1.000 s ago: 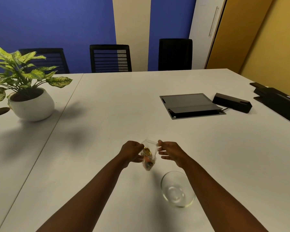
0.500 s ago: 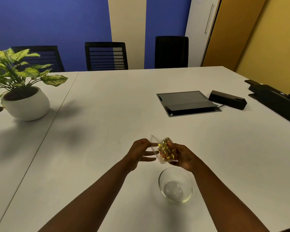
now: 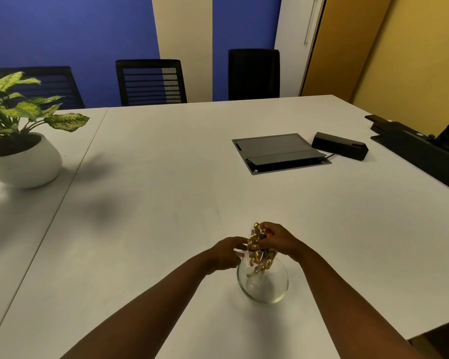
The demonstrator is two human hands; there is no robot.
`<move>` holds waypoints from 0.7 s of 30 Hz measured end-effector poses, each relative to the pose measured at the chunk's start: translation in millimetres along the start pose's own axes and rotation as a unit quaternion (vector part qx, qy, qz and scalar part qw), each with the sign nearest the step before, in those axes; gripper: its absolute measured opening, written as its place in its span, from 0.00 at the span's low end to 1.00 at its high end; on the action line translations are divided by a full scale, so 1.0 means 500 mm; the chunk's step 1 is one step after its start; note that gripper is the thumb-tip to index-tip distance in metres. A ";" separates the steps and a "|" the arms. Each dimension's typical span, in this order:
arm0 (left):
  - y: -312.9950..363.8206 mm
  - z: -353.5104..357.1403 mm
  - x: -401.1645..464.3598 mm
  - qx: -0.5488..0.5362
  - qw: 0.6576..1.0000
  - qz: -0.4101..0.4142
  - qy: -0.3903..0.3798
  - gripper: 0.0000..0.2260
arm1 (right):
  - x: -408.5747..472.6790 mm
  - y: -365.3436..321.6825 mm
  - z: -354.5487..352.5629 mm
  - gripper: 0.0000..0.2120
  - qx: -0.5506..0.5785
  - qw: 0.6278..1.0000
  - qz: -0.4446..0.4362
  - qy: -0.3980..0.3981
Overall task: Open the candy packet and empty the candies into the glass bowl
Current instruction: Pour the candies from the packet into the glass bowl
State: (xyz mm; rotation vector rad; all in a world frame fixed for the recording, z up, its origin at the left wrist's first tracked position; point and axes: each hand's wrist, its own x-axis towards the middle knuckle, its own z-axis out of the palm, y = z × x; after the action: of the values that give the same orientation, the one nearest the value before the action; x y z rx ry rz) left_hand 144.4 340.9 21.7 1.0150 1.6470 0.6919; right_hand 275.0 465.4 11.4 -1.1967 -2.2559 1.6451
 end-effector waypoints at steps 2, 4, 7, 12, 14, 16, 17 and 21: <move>-0.003 0.007 0.003 0.006 1.000 -0.015 -0.008 0.25 | 0.000 -0.002 0.001 0.13 -0.071 0.997 -0.005 -0.007; -0.004 0.011 0.003 0.005 1.000 -0.024 -0.015 0.24 | 0.000 -0.002 0.001 0.14 -0.118 0.993 -0.012 -0.012; -0.005 0.012 0.005 0.000 0.999 -0.038 -0.026 0.24 | -0.001 0.002 -0.004 0.15 -0.158 0.987 -0.011 -0.028; -0.008 0.010 0.011 -0.009 0.999 -0.049 -0.016 0.23 | -0.003 -0.005 -0.021 0.16 -0.182 0.981 0.013 -0.071; -0.007 0.007 0.013 -0.004 0.999 -0.052 -0.011 0.23 | -0.001 -0.014 -0.028 0.16 -0.185 0.978 0.028 -0.091; -0.006 0.004 0.013 0.000 0.999 -0.050 -0.008 0.21 | -0.002 -0.025 -0.036 0.16 -0.189 0.976 0.039 -0.096; -0.005 0.003 0.013 0.000 0.999 -0.048 -0.006 0.21 | -0.003 -0.030 -0.040 0.16 -0.191 0.976 0.042 -0.097; -0.002 0.000 0.008 -0.002 1.000 -0.027 0.011 0.17 | -0.010 -0.049 -0.052 0.12 -0.194 0.976 0.023 -0.096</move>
State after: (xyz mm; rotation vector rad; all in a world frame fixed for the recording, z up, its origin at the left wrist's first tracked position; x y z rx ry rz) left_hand 143.6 343.8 19.2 0.9589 1.6849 0.6720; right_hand 278.7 479.2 44.3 -1.2144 -2.7885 1.4288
